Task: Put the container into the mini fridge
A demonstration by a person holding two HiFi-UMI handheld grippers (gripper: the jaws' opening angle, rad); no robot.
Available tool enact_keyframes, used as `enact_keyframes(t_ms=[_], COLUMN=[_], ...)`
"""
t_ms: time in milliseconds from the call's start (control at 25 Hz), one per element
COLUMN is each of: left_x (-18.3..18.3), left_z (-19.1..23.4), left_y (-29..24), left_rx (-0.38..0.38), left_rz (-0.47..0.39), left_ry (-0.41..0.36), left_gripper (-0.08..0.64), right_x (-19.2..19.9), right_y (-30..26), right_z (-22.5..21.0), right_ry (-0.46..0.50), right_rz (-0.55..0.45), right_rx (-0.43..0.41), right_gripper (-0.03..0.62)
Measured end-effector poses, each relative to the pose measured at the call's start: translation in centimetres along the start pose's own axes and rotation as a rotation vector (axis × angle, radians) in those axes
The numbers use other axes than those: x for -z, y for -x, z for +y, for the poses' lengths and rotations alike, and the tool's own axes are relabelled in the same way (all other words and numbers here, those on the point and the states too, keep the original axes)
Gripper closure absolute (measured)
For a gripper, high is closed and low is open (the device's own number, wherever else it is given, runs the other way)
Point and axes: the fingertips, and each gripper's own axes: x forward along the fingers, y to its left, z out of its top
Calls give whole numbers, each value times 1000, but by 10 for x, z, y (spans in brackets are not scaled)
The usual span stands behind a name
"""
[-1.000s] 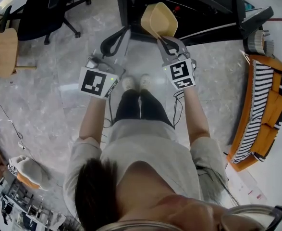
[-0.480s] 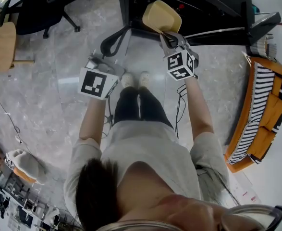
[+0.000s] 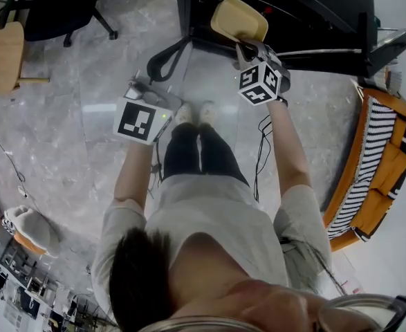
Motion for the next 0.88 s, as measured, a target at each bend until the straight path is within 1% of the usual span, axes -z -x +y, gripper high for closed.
enact_keyframes(t_ms=[280,480,680,880], left_x=[3,8,11,13], left_z=[5,8,13,16], left_y=[-2,-2,-3,-6], left_rx=[-17,-28,-44,-54], left_rz=[4,12,21,22], left_ry=[16,14,14,19], left_gripper=[558,558,558,558], right_x=[12,22,28,33], right_y=[-27,-42,-52,-61], right_z=[-16,-23,-29,-36], right_ry=[65,119,173,198], right_rz=[84,141,177,205], right_rx=[11,19,27,36], right_gripper=[586,584,584,584])
